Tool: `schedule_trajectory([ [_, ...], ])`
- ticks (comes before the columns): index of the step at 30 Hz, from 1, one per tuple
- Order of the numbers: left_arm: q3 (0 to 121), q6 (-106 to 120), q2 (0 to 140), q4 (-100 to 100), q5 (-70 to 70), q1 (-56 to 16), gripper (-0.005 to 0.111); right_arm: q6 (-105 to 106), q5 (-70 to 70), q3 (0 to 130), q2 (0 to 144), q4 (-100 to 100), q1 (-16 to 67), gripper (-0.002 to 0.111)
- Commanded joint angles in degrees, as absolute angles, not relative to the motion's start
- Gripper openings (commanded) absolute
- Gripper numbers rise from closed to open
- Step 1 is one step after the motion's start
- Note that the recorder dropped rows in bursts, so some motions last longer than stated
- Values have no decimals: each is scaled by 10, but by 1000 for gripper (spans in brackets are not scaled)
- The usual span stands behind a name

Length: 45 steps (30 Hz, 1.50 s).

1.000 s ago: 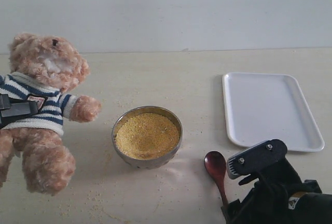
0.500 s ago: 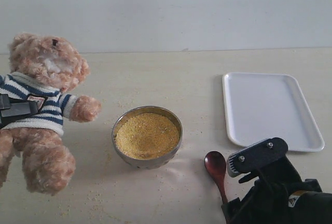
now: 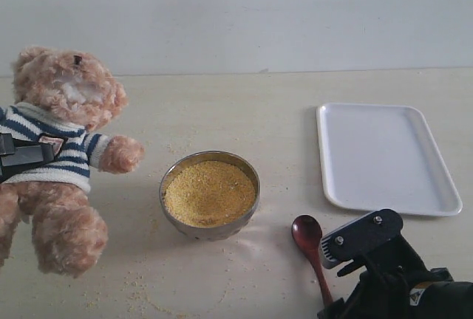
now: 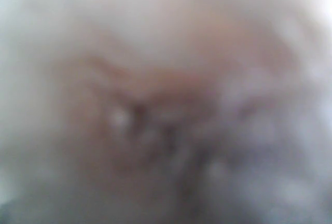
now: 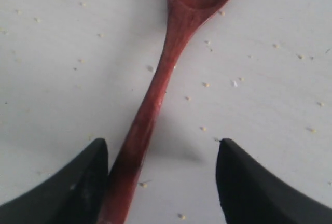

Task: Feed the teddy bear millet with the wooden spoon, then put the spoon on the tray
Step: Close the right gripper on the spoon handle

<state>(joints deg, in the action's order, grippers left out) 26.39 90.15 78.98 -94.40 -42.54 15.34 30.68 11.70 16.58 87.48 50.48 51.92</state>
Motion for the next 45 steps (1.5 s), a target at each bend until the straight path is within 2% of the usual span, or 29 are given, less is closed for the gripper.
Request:
schedule_trajectory([
  [1, 264, 898, 783, -955, -435, 154, 5, 307, 124, 167, 870, 500, 519, 51],
  [35, 264, 896, 783, -955, -435, 154, 5, 310, 114, 167, 870, 521, 519, 51],
  [37, 264, 896, 783, -955, -435, 154, 5, 310, 113, 167, 870, 521, 519, 49],
  [42, 264, 896, 783, -955, -435, 154, 5, 310, 109, 167, 870, 521, 519, 30],
  [45, 264, 896, 783, -955, -435, 154, 5, 310, 104, 167, 870, 521, 519, 30],
])
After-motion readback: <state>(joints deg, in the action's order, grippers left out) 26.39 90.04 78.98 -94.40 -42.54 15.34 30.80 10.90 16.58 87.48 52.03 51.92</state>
